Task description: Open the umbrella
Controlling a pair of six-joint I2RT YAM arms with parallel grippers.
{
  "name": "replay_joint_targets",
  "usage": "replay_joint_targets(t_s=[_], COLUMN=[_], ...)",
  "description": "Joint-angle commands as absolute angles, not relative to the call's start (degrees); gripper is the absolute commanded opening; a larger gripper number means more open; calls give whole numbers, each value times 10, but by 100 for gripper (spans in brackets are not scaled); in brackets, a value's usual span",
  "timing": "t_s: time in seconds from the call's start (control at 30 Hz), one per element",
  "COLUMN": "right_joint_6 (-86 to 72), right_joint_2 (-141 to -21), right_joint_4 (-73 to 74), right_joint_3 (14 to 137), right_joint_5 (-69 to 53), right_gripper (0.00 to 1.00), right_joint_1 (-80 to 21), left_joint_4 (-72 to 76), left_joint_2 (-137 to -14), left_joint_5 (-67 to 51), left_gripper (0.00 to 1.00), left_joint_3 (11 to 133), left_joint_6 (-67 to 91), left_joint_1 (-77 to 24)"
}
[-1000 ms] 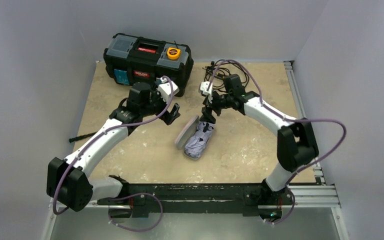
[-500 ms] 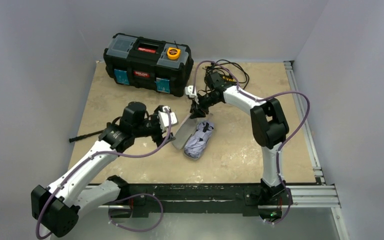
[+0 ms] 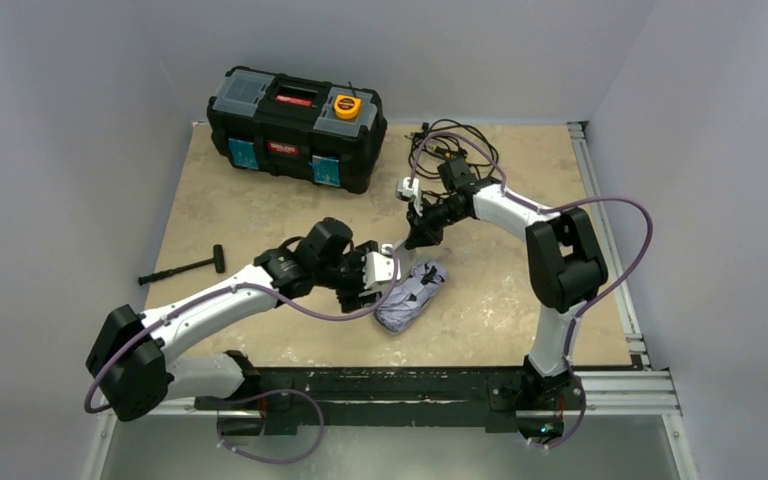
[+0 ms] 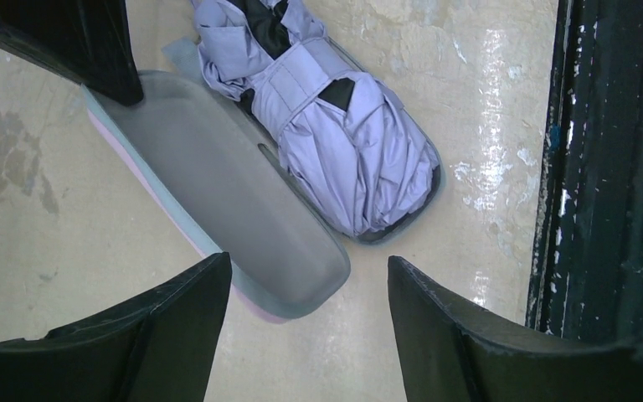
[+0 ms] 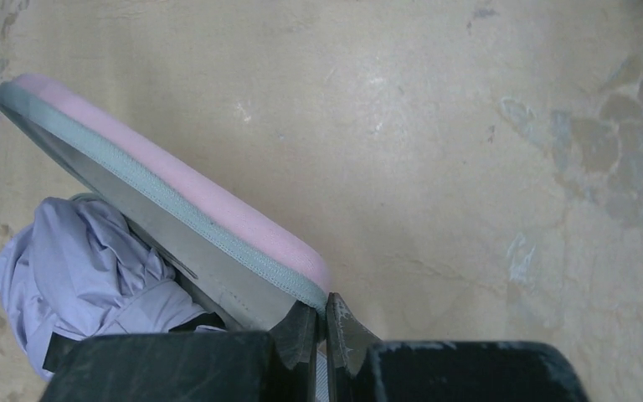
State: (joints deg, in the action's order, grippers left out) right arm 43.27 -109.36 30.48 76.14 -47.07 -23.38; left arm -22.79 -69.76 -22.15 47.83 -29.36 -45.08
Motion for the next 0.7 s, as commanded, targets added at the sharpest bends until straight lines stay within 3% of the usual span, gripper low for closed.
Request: replay_joint_targets(t_s=[0.0, 0.33, 0.67], right_joint_6=[311, 122, 63], right_joint_2=[-1049, -990, -962], right_joint_4=[260, 176, 151], right_joint_3=[730, 643, 611], right_joint_5=[-430, -359, -314], right_gripper=[0, 0, 0], right_joint_1=[-225, -214, -193], left_joint_4=[-164, -146, -154], left_joint_2=[-736, -848, -923], left_joint_5=[-205, -204, -160], left_gripper=[70, 75, 78], left_joint_3=[514, 585, 623], left_joint_6=[-294, -283, -219], left_joint_1=[-469, -511, -544])
